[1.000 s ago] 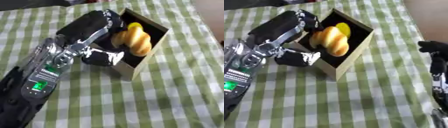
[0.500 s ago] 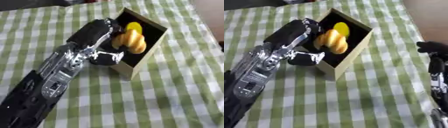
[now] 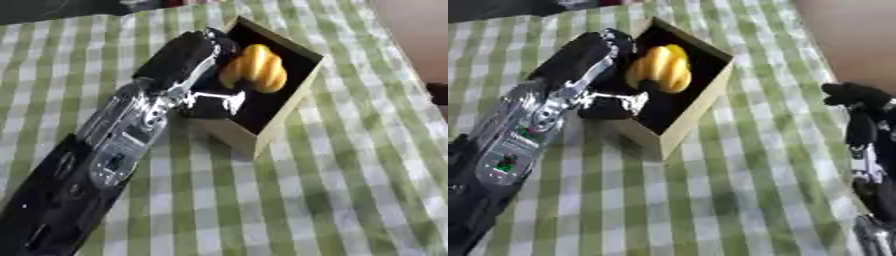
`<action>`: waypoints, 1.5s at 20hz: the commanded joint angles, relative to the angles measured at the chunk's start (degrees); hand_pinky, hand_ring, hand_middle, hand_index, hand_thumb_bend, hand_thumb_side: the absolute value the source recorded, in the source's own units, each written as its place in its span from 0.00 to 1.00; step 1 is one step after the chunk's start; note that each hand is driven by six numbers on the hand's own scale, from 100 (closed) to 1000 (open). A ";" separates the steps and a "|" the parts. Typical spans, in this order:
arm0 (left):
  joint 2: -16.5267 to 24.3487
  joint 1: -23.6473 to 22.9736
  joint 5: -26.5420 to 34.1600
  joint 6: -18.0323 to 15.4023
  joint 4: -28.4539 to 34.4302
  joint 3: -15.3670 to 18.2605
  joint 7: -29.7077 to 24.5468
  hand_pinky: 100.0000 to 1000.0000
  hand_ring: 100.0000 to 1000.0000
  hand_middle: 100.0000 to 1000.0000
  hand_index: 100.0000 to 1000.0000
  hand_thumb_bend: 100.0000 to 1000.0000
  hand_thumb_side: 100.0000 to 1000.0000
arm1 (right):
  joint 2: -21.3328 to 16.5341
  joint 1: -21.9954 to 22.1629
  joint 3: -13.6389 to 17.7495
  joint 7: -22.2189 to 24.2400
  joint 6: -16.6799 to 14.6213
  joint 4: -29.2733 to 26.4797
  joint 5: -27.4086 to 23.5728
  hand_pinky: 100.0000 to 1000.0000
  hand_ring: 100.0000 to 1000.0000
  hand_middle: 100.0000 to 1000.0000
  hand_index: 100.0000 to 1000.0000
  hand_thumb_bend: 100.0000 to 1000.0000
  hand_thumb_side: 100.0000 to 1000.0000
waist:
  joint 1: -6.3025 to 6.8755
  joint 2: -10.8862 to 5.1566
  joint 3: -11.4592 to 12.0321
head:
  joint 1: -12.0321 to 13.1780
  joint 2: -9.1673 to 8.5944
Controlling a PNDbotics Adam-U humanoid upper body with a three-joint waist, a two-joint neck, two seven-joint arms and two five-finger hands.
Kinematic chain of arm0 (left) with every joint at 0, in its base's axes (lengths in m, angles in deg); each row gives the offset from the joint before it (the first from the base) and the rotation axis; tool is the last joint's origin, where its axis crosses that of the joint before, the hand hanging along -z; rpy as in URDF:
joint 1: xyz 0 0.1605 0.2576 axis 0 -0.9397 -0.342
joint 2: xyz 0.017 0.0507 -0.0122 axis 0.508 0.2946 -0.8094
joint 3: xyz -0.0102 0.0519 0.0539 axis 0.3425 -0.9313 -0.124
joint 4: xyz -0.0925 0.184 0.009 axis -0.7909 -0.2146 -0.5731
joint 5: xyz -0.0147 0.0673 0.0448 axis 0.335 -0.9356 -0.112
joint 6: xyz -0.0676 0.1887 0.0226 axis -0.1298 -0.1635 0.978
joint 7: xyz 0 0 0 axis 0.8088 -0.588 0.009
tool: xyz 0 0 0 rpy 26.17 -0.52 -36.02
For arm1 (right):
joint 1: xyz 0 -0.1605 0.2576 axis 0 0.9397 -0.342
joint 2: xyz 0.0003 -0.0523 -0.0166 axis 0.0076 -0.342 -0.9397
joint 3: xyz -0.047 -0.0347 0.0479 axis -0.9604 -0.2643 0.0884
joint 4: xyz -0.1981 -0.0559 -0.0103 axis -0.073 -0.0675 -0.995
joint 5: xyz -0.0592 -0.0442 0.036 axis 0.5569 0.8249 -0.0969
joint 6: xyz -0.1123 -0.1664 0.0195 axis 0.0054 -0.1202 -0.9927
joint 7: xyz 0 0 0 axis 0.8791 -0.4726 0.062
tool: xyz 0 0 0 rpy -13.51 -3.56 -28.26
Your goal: Pick up objects on the table and place them in the box.
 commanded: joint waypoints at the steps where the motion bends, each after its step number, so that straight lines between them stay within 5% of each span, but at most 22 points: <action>1: -0.33 1.54 -1.39 0.19 -1.00 1.15 0.86 0.57 0.52 0.48 0.63 0.00 0.23 | -0.39 -0.28 -0.10 0.18 0.29 -0.63 -0.22 0.88 0.76 0.55 0.74 0.00 0.52 | -0.27 -1.60 -0.09 | -0.10 0.04; 7: -1.15 2.33 -4.07 -0.04 -4.45 1.43 -0.20 0.65 0.65 0.63 0.82 0.02 0.35 | -0.26 -0.31 -0.13 0.30 0.40 -0.63 -0.34 0.88 0.76 0.55 0.74 0.00 0.52 | -0.22 -1.60 -0.38 | 0.12 -0.02; 11: -1.49 2.77 -5.86 -0.21 -4.92 1.88 -0.67 0.75 0.81 0.81 0.95 0.23 0.53 | -0.16 -0.37 -0.26 0.47 0.51 -0.63 -0.42 0.88 0.76 0.55 0.74 0.00 0.52 | -0.23 -1.54 -0.43 | 0.23 -0.08; 16: -1.66 2.81 -6.98 0.22 -5.07 2.31 -0.64 0.75 0.83 0.81 0.95 0.38 0.61 | -0.04 -0.40 -0.30 0.62 0.63 -0.63 -0.52 0.88 0.76 0.55 0.74 0.00 0.52 | -0.27 -1.51 -0.52 | 0.30 -0.16; 20: -1.63 2.61 -5.80 0.95 -3.63 3.21 0.69 0.74 0.80 0.79 0.93 0.30 0.59 | 0.01 -0.32 -0.28 0.59 0.46 -0.63 -0.56 0.88 0.76 0.55 0.74 0.00 0.52 | -0.45 -1.52 -0.61 | 0.32 -0.09; 23: -1.02 2.38 -1.79 2.32 2.15 5.44 3.69 0.71 0.75 0.75 0.89 0.08 0.55 | -0.10 -0.33 -0.06 0.34 -0.06 -0.63 -0.56 0.88 0.76 0.55 0.74 0.00 0.52 | -0.64 -1.43 -0.40 | 0.35 0.09; 25: 0.17 1.78 4.57 3.34 9.36 7.67 6.80 0.68 0.71 0.71 0.86 0.01 0.55 | -0.28 -0.34 0.29 -0.10 -0.65 -0.63 -0.54 0.87 0.76 0.55 0.75 0.00 0.51 | -0.80 -1.32 -0.06 | 0.12 0.17; 30: 4.58 -0.55 24.68 5.79 23.31 13.96 15.35 0.65 0.63 0.64 0.81 0.00 0.57 | -0.43 -0.14 0.96 -1.20 -1.86 -0.63 -0.20 0.87 0.76 0.55 0.75 0.00 0.51 | -1.20 -1.14 0.69 | -0.85 0.17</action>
